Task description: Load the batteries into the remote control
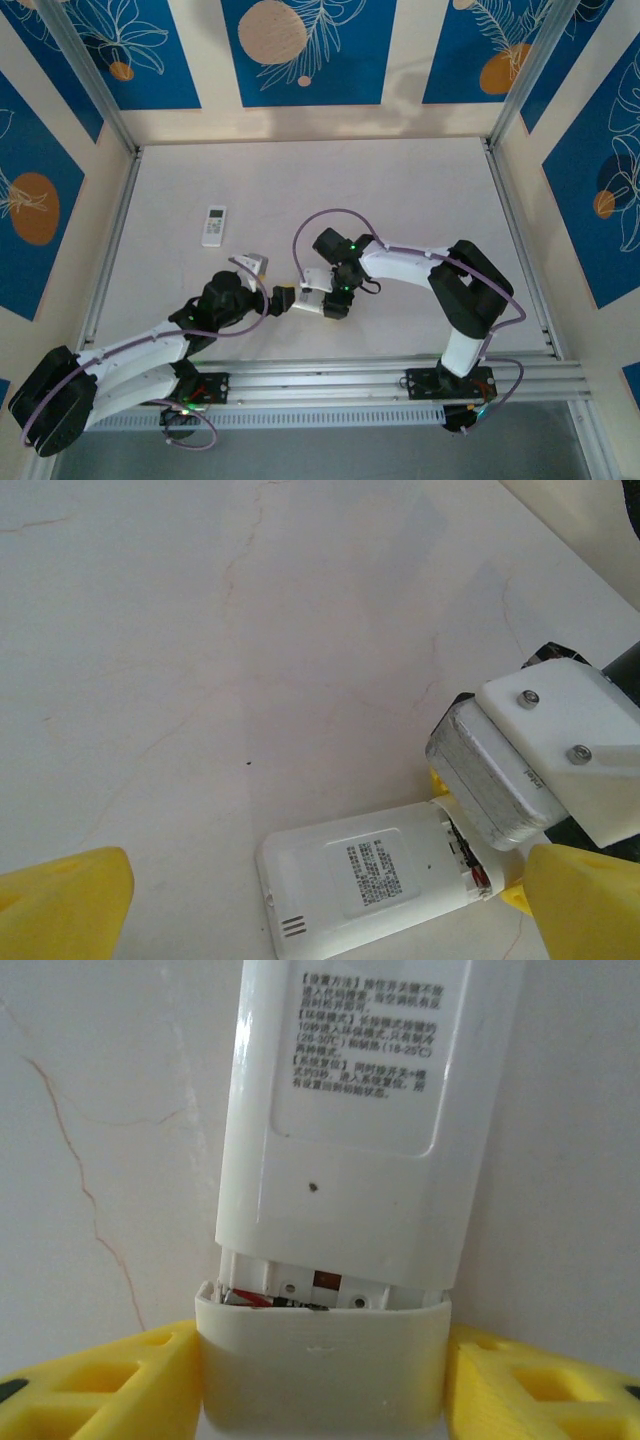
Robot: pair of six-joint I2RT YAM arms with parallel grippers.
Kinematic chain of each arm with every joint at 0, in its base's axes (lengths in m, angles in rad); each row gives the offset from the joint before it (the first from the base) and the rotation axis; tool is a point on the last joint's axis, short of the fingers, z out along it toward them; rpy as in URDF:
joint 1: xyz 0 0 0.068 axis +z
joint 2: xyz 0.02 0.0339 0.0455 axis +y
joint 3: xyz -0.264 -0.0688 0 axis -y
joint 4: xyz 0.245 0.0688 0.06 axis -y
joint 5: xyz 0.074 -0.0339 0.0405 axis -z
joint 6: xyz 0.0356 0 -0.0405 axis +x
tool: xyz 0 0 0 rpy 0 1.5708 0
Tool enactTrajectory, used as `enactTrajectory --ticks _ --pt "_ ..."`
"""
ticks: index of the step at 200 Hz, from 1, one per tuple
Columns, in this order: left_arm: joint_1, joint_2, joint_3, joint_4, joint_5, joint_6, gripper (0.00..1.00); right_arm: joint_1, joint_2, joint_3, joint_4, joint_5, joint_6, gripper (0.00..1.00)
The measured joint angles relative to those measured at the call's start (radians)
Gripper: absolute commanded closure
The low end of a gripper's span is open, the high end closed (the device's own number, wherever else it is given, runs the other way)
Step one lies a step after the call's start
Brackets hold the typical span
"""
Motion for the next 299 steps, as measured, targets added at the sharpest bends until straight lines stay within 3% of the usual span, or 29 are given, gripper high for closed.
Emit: enactTrajectory --ticks 51,85,131,157,177,218,299 --pt "0.000 0.000 0.000 -0.004 -0.011 -0.002 0.00 -0.003 -0.008 0.000 0.004 -0.023 0.036 0.28" --pt "0.002 0.028 0.021 -0.098 -0.045 -0.031 0.00 -0.037 -0.119 -0.021 0.068 -0.044 0.161 0.28" --pt "0.086 0.217 0.146 -0.198 0.018 -0.108 0.02 -0.122 -0.301 -0.089 0.178 -0.024 0.720 0.38" --pt "0.128 0.330 0.196 -0.202 0.093 -0.147 0.07 -0.127 -0.283 -0.132 0.171 -0.025 1.027 0.44" --pt "0.132 0.395 0.243 -0.224 0.125 -0.177 0.11 -0.125 -0.212 -0.132 0.145 -0.027 1.167 0.47" --pt "0.137 0.473 0.306 -0.259 0.165 -0.215 0.19 -0.085 -0.140 -0.132 0.123 -0.029 1.284 0.51" --pt "0.145 0.508 0.317 -0.263 0.196 -0.219 0.31 -0.029 -0.134 -0.160 0.110 -0.020 1.340 0.54"
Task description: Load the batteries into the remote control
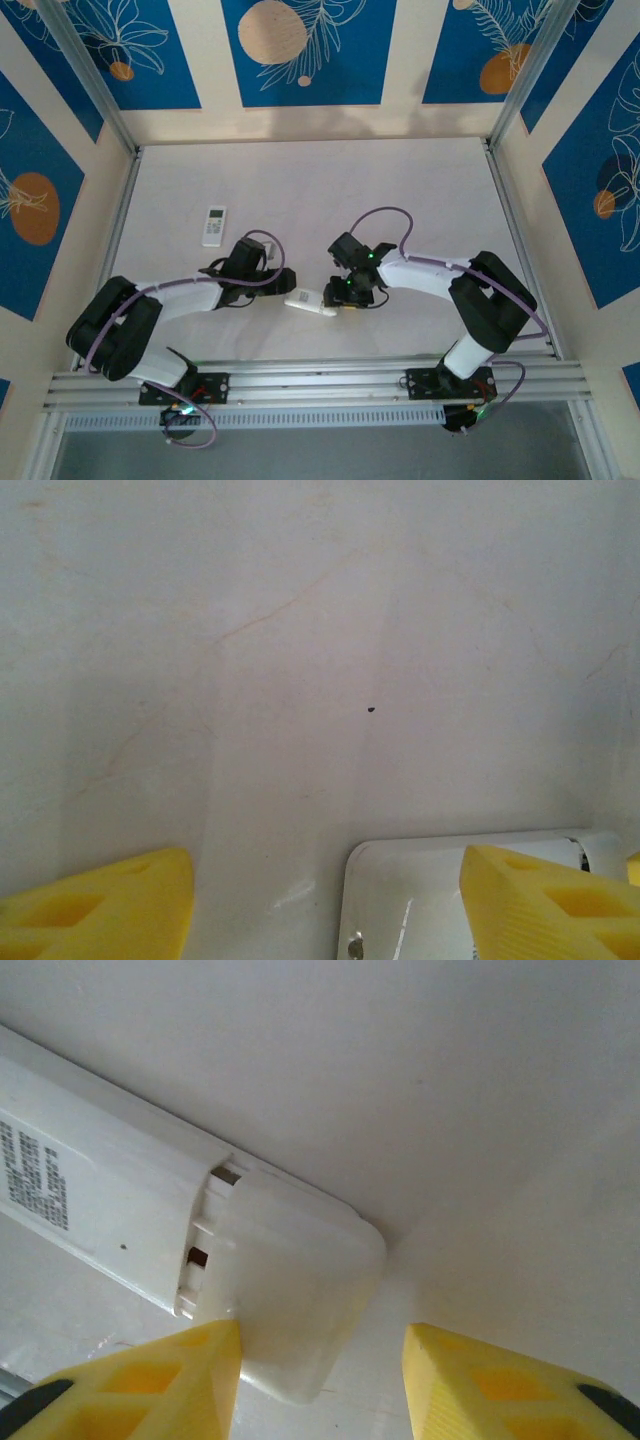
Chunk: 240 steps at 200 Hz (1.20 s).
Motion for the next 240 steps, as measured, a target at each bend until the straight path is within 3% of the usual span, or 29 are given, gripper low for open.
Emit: enactTrajectory --ticks 138,174,197,223,240 --pt "-0.088 0.057 -0.019 0.115 -0.097 -0.053 0.47 0.074 0.060 0.061 -0.022 0.056 0.113 0.70" --pt "-0.108 0.076 -0.026 0.190 -0.103 -0.091 0.46 0.123 0.055 0.074 -0.030 0.136 0.182 0.55" --pt "-0.113 0.050 -0.039 0.211 -0.099 -0.117 0.35 0.136 0.022 0.064 -0.002 0.195 0.175 0.40" --pt "-0.116 -0.013 -0.053 0.156 -0.075 -0.144 0.19 0.114 -0.080 0.052 0.003 0.245 0.063 0.24" --pt "-0.078 -0.081 -0.069 0.086 -0.068 -0.153 0.14 0.092 -0.140 0.047 0.007 0.280 -0.074 0.21"
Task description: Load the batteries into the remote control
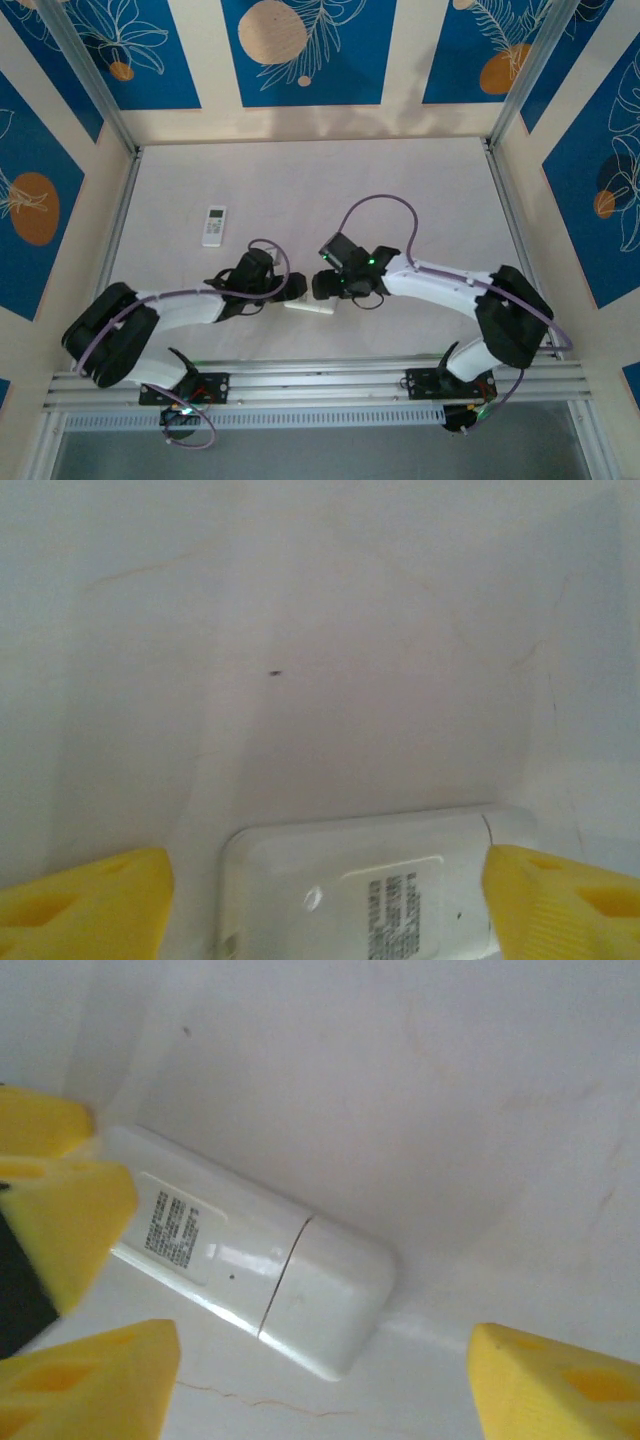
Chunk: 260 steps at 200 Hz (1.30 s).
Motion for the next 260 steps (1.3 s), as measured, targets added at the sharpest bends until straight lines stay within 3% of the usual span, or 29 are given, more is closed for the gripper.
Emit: enactTrajectory --ticks 11,25,51,92,147,206,260 --pt "0.038 -0.040 0.000 -0.047 0.003 0.004 0.13 -0.016 -0.011 0.002 -0.003 0.005 -0.077 0.23" --pt "0.080 -0.085 0.000 -0.092 0.004 0.006 0.13 -0.041 0.008 0.020 -0.029 -0.011 -0.138 0.34" --pt "0.103 -0.111 0.000 -0.129 0.042 0.020 0.27 -0.069 0.070 0.037 -0.043 -0.043 -0.110 0.53" --pt "0.095 -0.027 -0.005 -0.090 0.182 0.030 0.46 -0.071 0.106 0.007 -0.016 -0.129 0.031 0.60" --pt "0.063 0.051 -0.004 -0.047 0.230 0.055 0.58 -0.037 0.123 -0.025 0.004 -0.166 0.120 0.73" --pt "0.061 0.067 -0.004 -0.035 0.229 0.054 0.61 -0.026 0.158 -0.018 0.006 -0.170 0.145 0.85" --pt "0.053 0.094 -0.001 -0.025 0.226 0.048 0.64 0.000 0.184 0.003 -0.007 -0.150 0.219 0.86"
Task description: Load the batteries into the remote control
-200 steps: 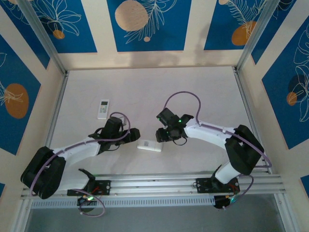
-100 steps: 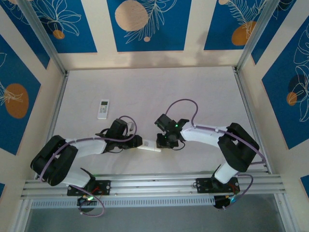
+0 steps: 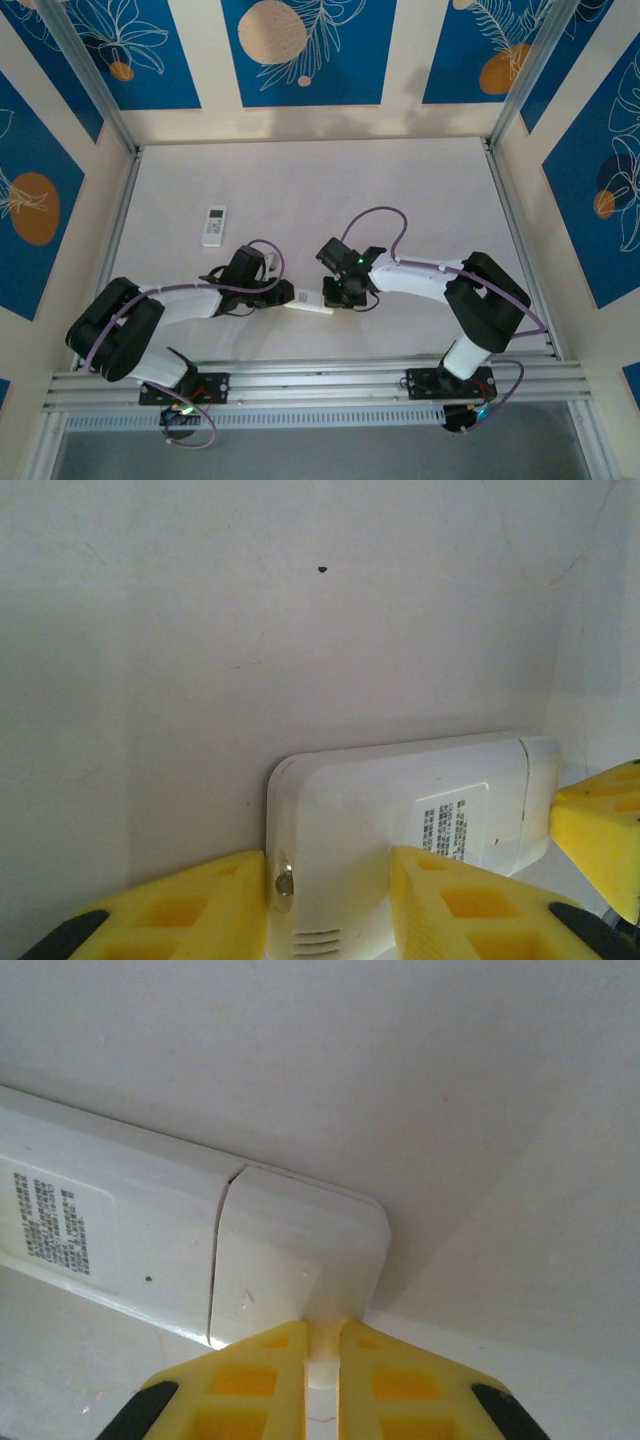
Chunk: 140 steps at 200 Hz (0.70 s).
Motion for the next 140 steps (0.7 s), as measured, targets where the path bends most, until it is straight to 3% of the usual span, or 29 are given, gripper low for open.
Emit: enactTrajectory --ticks 49,86,121,140 --pt "-0.032 0.010 0.018 -0.009 -0.057 -0.041 0.63 0.056 0.035 0.075 -0.085 0.100 0.020 0.83" --pt "-0.067 -0.001 0.035 -0.042 -0.130 -0.045 0.50 0.074 0.029 0.072 -0.084 0.140 0.014 0.75" --pt "-0.084 -0.049 0.033 -0.047 -0.163 -0.027 0.35 0.095 -0.059 0.042 -0.015 0.172 -0.117 0.59" --pt "-0.063 -0.069 0.032 -0.060 -0.169 -0.011 0.29 0.045 -0.142 0.035 0.013 0.154 -0.205 0.42"
